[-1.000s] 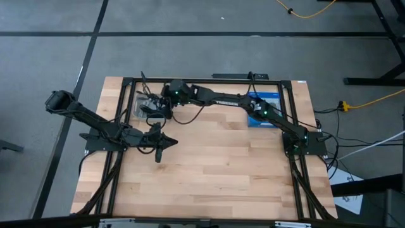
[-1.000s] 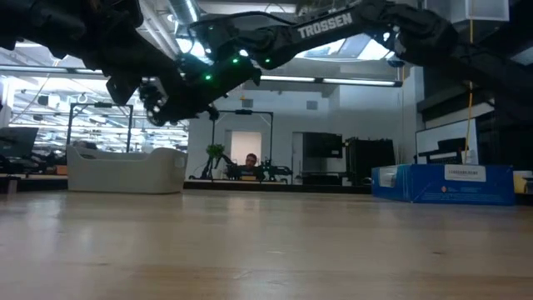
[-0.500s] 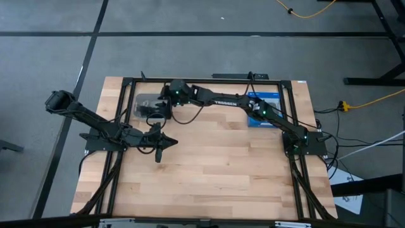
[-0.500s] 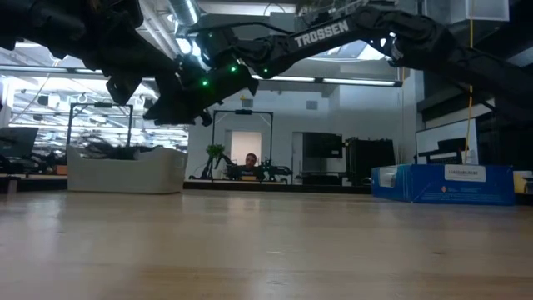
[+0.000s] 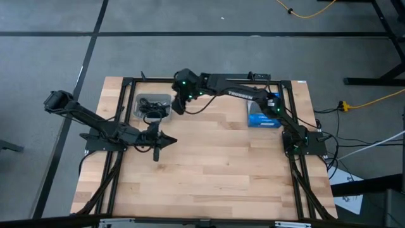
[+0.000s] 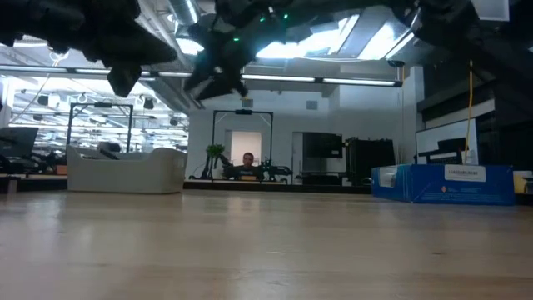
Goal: Pick and place USB-C Cables
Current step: Return to Home Position
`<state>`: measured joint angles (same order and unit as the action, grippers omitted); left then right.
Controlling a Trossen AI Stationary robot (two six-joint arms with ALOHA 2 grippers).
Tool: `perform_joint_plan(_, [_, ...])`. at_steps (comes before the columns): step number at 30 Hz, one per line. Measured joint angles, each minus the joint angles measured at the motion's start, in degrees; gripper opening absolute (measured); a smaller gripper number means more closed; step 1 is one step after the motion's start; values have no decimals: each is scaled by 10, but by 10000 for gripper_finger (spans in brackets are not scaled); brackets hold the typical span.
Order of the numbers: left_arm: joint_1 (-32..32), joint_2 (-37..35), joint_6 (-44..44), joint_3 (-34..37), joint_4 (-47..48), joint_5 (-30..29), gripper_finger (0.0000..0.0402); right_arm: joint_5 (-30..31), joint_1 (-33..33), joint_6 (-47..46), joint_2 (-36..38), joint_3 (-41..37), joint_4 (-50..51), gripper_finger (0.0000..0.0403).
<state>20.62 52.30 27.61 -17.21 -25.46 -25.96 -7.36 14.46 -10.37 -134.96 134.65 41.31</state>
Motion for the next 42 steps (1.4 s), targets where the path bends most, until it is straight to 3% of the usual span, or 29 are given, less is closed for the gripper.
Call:
perform_joint_plan(9, [5,-37,-2,0,2,16,0,3,-16,5,45,-2,236,199])
perform_joint_plan(16, [6,-28,4,0,9,4,0,-2,-54,66,78,-4,365,199])
perform_joint_plan(20, [-4,-29,-27,0,13,-27,0,2,-83,99,126,-47,380,199])
perform_joint_plan(25, [-13,-32,16,0,16,-12,0,-3,-116,111,257,-235,285,200])
perform_joint_plan(31, [-11,-33,-37,0,20,15,0,-2,-136,37,508,-573,116,200])
perform_joint_plan(34, [-14,-47,-88,0,37,43,0,-3,-148,-27,624,-698,45,200])
perform_joint_plan(37, [-31,-104,-121,0,68,92,0,-3,-167,-59,727,-789,-19,200])
perform_joint_plan(42, [-88,-252,-127,0,194,104,0,2,-221,-16,866,-924,-128,200])
